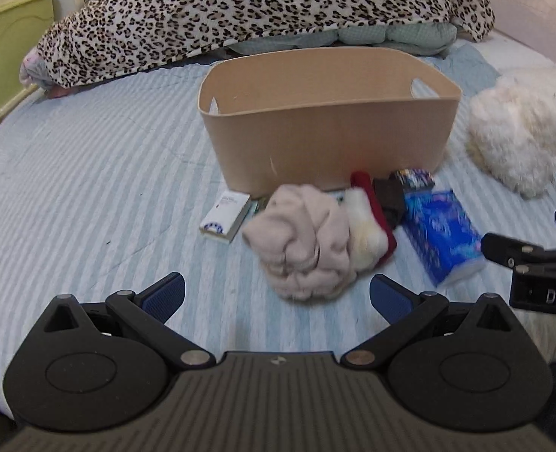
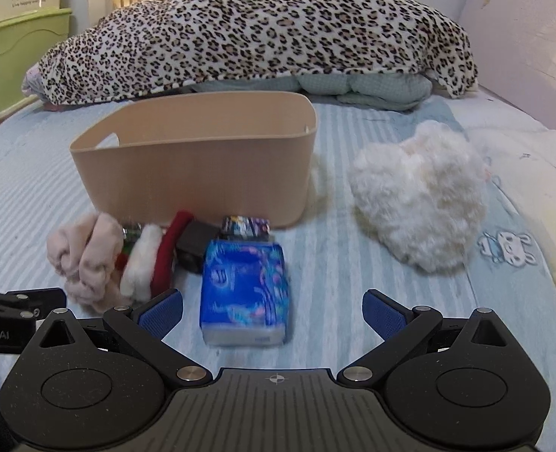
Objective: Organize objects
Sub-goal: 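Grasp the pink sock bundle with the left tool while the right tool grasps the blue tissue pack, then carry the sock bundle and tissue pack into the basket and open both tools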
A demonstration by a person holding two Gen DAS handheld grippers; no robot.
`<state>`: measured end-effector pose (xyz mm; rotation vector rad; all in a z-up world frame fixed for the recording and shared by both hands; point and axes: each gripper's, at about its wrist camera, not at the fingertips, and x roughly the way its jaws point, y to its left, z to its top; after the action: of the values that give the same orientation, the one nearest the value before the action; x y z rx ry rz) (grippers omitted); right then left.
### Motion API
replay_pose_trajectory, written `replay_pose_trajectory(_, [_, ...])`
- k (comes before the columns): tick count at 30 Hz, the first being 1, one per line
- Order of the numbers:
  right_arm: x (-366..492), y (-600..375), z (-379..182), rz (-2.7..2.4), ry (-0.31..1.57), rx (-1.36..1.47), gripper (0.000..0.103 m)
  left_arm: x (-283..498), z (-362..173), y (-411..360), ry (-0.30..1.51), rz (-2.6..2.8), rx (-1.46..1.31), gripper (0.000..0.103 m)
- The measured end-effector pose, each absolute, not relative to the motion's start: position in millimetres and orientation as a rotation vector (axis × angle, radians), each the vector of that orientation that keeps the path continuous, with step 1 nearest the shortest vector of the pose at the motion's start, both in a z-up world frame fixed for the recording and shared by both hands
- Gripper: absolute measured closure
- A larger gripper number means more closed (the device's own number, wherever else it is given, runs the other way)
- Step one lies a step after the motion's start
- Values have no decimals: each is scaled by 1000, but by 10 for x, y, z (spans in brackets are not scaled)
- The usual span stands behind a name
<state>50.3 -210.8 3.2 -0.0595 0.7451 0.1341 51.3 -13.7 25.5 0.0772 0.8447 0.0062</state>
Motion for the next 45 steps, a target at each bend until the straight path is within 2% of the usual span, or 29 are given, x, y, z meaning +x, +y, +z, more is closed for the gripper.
replay_pose_trajectory(5, [806, -2094, -8, 164, 780, -96, 0, 835, 256, -72, 860, 10, 48, 0])
replay_pose_trajectory(13, [1180, -2120, -249, 229, 882, -35, 0, 1198, -25, -107, 927, -31, 87, 1])
replay_pose_trajectory(15, [1216, -2046, -306, 231, 895, -86, 0, 1208, -45, -98, 932, -53, 77, 14])
replay_pose_trajectory(17, [1245, -1983, -371, 236, 905, -129, 3, 1216, -67, -69, 948, -74, 47, 18])
replay_pose_trajectory(22, [1287, -1914, -544, 255, 967, -155, 23, 1189, -54, 4, 947, -111, 0, 38])
replay_pose_trajectory(24, [1287, -1918, -584, 265, 981, -146, 40, 1167, -27, 25, 932, -111, 0, 51])
replay_pose_trajectory(26, [1262, -1928, -578, 270, 978, -134, 42, 1146, 0, 42, 928, -112, -3, 63])
replay_pose_trajectory(30, [1187, -1968, -516, 279, 953, -115, 43, 1105, 37, 57, 931, -116, -6, 78])
replay_pose_trajectory(35, [1033, -2056, -304, 277, 885, -53, 43, 1040, 143, 121, 917, -94, -29, 83])
replay_pose_trajectory(45, [965, -2194, 325, 276, 680, 37, 43, 916, 775, 273, 732, -46, -55, 84])
